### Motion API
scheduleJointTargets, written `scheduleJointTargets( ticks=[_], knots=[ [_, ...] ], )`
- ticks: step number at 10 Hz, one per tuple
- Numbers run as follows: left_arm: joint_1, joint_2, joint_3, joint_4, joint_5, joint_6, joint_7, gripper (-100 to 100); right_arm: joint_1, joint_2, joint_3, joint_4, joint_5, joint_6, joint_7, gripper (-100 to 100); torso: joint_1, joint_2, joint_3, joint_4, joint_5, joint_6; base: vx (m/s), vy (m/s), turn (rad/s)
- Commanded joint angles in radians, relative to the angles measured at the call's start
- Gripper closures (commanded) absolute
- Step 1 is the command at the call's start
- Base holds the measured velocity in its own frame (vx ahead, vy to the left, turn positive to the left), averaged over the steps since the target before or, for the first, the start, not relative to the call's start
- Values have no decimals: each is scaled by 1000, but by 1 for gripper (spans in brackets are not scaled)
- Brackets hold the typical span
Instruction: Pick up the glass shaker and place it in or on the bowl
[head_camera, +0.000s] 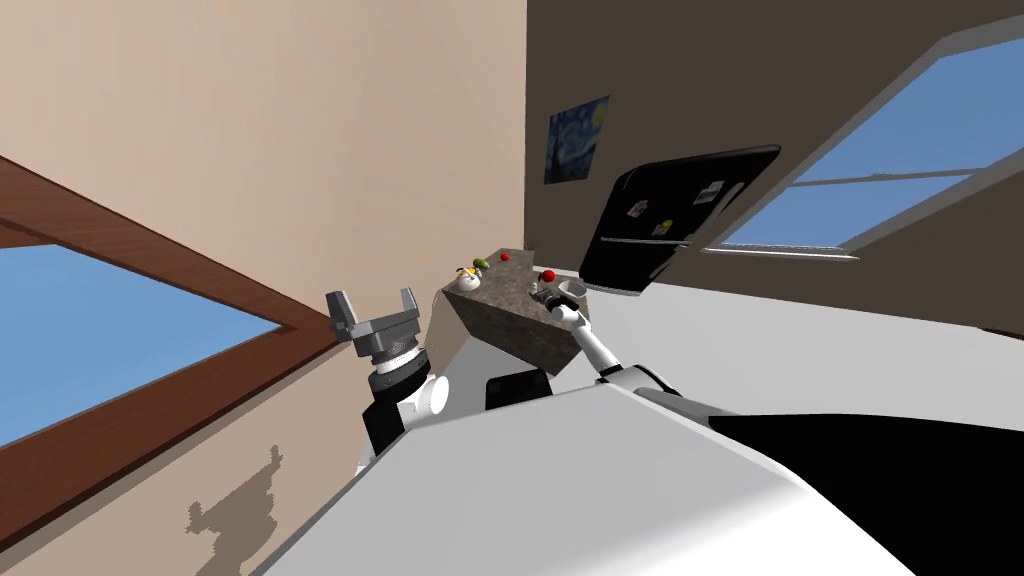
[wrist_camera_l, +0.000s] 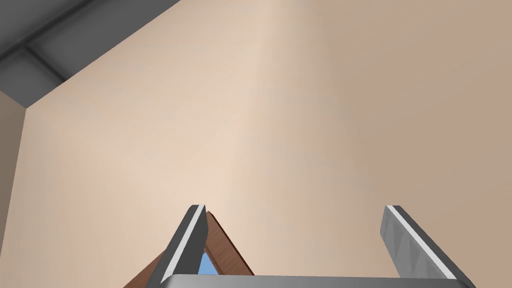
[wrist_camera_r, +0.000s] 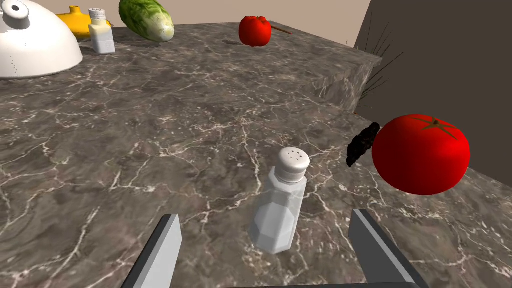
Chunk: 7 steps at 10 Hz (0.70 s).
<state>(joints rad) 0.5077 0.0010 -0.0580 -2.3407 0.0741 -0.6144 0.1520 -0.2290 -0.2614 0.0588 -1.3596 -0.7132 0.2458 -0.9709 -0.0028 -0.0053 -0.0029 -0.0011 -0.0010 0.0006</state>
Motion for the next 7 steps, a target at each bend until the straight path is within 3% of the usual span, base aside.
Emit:
scheduleJointTargets(
  ticks=[1,5,6,7],
  knots=[
    [0,0,0,0,0,0,0,0,-14,-1,-29,32,-22,31,-37,-100,0,0,0,0,0,0,36,-32,183],
    [0,0,0,0,0,0,0,0,-28,1,-95,95,-65,85,-108,-100,0,-2,-1,-1,0,0,59,-36,146],
    [0,0,0,0,0,0,0,0,-25,4,-88,82,-53,78,-97,-100,0,-4,-2,-1,0,0,-7,5,3],
    [0,0,0,0,0,0,0,0,-25,5,-90,82,-53,83,-102,0,2,0,0,0,0,1,0,0,0]
  ],
)
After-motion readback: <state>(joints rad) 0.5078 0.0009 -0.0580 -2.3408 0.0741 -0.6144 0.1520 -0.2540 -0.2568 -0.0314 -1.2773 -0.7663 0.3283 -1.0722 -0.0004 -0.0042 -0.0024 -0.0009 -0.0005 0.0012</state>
